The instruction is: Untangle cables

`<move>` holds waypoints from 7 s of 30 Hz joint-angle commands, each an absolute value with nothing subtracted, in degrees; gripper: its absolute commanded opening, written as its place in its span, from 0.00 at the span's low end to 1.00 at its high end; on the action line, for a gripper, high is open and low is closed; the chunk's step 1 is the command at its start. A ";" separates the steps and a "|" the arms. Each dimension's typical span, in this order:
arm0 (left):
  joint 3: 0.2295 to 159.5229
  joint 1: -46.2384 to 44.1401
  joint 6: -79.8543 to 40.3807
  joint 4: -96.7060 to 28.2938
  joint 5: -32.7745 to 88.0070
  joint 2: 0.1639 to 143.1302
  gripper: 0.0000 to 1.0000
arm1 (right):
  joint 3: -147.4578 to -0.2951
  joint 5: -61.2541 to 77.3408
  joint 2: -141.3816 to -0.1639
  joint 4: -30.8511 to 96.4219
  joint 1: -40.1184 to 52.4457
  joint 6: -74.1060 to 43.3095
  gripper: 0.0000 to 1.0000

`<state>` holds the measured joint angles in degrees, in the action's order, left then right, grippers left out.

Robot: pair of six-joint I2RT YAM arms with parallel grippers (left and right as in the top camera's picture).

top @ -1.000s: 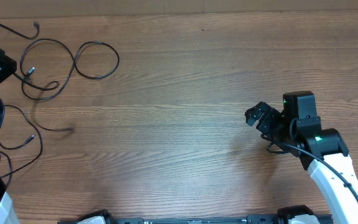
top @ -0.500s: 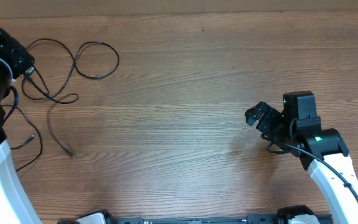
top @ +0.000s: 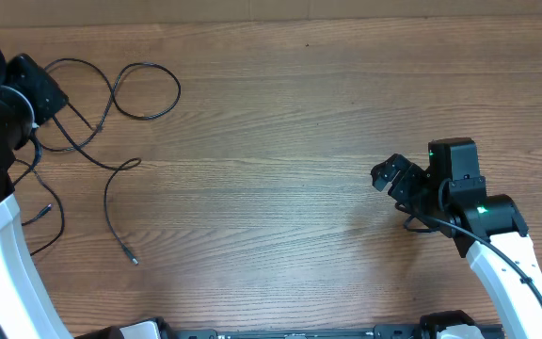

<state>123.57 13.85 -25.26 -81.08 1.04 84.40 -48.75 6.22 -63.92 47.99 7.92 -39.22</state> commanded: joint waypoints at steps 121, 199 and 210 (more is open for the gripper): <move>127.96 10.59 -16.34 -65.32 -8.99 93.27 0.04 | -49.89 6.52 -63.77 47.72 8.08 -38.92 1.00; 69.32 9.34 -58.17 -42.81 -5.56 104.01 0.51 | -49.89 6.55 -63.77 47.72 8.08 -38.92 1.00; 96.03 9.34 -55.02 -67.55 -10.07 120.18 0.57 | -49.89 6.55 -63.77 47.72 8.08 -38.92 1.00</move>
<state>91.48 9.74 -56.66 -66.06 -8.05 117.43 -48.75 6.20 -63.92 48.01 7.92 -39.18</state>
